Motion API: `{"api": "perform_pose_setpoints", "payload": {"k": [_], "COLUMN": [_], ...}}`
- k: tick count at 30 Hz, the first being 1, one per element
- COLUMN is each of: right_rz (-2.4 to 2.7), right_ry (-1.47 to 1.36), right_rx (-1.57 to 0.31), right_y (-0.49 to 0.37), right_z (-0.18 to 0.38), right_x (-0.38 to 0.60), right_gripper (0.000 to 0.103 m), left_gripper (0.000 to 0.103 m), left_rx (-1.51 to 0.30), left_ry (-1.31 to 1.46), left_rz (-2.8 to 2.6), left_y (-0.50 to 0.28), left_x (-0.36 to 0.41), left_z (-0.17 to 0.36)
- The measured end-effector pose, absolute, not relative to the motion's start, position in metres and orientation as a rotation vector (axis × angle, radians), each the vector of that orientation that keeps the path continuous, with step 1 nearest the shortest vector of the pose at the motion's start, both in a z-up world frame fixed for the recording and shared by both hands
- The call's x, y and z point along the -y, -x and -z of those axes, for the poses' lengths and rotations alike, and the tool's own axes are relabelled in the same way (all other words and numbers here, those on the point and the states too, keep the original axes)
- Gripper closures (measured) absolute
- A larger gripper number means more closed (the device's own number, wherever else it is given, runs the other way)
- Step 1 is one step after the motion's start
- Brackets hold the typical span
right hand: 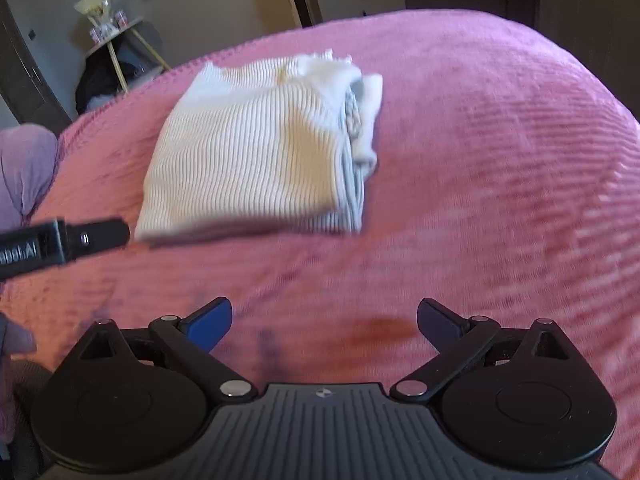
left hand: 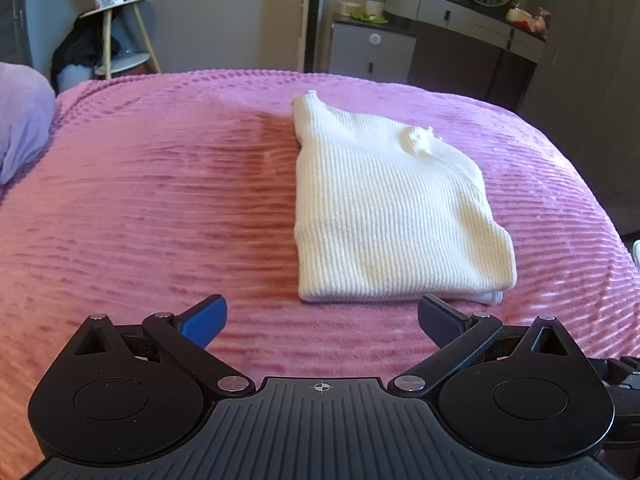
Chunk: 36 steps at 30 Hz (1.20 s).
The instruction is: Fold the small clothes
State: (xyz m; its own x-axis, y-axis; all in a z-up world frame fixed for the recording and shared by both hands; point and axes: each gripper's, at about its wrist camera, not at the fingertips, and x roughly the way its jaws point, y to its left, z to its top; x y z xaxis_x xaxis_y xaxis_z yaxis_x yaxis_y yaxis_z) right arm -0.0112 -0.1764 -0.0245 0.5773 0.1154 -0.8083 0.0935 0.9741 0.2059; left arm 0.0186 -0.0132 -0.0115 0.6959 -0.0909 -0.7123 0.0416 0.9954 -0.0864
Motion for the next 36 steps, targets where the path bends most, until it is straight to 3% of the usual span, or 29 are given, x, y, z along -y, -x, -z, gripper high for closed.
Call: {"api": "perform_pose_setpoints", "payload": {"k": [6, 17, 36], "right_rz": [0.084, 0.117, 0.123], "right_ry": [-0.145, -0.032, 0.015], "right_rx": [-1.103, -1.002, -0.983], "right_y": [-0.002, -0.001, -0.007], "right_z": [0.013, -0.022, -0.028], "right_x": [0.166, 0.137, 0.130], "right_gripper": [0.004, 0.004, 0.004], "left_gripper": [0.000, 0.000, 0.000], "left_rx": [-0.799, -0.852, -0.874], "left_ry": [0.042, 0.022, 0.037], "left_rz": [0.037, -0.019, -0.017], "left_y": [-0.003, -0.002, -0.008], "left_x": [0.010, 0.002, -0.001], "left_z": [0.001, 0.000, 0.005]}}
